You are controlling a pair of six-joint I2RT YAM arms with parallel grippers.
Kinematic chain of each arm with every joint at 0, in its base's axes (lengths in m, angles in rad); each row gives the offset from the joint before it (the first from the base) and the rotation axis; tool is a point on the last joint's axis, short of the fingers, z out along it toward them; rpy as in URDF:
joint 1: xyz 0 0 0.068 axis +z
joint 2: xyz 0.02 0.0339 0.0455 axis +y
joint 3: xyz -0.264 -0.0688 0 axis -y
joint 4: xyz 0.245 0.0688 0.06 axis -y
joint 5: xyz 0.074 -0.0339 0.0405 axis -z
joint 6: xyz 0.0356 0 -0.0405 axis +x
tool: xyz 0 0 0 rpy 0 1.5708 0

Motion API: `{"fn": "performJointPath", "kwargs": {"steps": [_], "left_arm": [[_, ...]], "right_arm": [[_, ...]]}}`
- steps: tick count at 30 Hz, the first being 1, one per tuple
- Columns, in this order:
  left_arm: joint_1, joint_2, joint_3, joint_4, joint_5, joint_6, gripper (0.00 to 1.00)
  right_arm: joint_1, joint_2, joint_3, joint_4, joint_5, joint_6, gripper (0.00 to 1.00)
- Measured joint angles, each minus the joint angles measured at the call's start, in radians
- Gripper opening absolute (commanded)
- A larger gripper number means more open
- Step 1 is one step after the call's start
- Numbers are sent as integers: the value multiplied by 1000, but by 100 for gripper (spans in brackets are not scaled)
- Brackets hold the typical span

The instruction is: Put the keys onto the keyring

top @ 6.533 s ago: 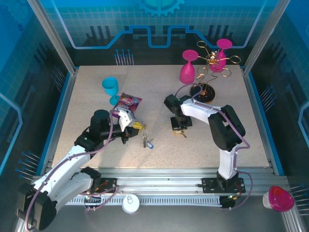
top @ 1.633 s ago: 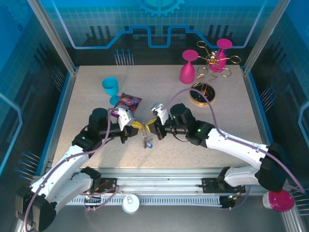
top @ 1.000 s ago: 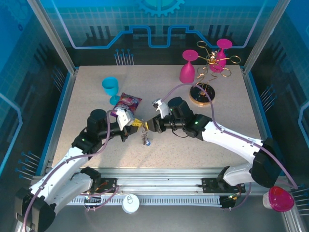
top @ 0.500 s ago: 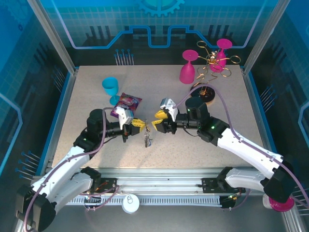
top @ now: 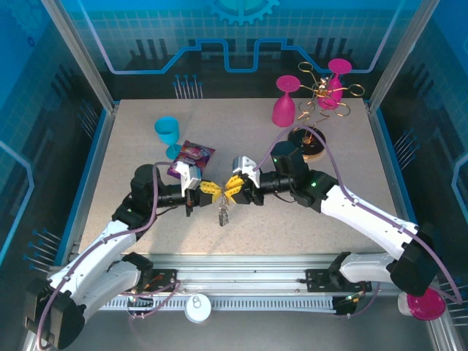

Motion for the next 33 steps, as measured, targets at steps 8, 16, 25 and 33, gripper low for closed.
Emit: {"fn": "performJointPath", "kwargs": {"steps": [8,16,25,33], "left_arm": [[0,0,-5,2,3,0,0],[0,0,-5,3,2,0,0],[0,0,24,-138,-39,98,17],[-1,15,94,-301,-43,224,13]], "right_arm": [[1,31,15,2,-15,-7,20],[2,50,33,-7,-32,-24,0],[8,90,139,-186,-6,-106,0],[47,197,350,-460,61,-251,0]]}}
